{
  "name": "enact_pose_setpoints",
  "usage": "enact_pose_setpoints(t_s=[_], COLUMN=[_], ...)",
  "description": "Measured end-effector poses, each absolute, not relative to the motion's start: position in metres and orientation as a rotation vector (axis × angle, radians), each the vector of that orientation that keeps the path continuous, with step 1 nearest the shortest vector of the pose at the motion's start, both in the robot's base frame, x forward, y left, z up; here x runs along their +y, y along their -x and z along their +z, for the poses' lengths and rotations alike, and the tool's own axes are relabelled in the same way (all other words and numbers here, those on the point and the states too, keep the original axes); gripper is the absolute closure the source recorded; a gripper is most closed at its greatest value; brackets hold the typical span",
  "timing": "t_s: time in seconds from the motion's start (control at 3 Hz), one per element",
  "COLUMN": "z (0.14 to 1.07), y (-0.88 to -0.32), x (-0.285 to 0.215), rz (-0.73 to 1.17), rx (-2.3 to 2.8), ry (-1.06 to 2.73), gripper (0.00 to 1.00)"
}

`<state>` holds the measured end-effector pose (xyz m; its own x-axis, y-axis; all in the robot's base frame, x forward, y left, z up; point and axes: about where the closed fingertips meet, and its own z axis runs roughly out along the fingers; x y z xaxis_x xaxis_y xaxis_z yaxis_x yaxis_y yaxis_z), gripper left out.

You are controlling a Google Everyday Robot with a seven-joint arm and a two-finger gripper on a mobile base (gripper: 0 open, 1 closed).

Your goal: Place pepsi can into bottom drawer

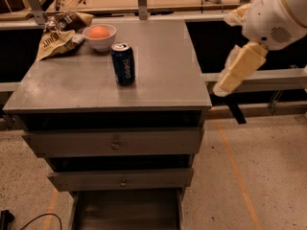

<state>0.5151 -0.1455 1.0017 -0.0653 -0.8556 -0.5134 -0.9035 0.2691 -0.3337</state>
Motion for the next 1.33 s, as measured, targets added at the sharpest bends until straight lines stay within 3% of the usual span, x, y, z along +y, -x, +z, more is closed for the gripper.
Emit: enact_pose_setpoints(t_s=[1.0, 1.33], z=[1.010, 1.008], y=[-0.615, -0.612], x=[0.018, 0.015], rz=[0.524, 0.514], rx=[1.653, 1.652], ry=[1.505, 1.511], gripper=[0.00, 0.00])
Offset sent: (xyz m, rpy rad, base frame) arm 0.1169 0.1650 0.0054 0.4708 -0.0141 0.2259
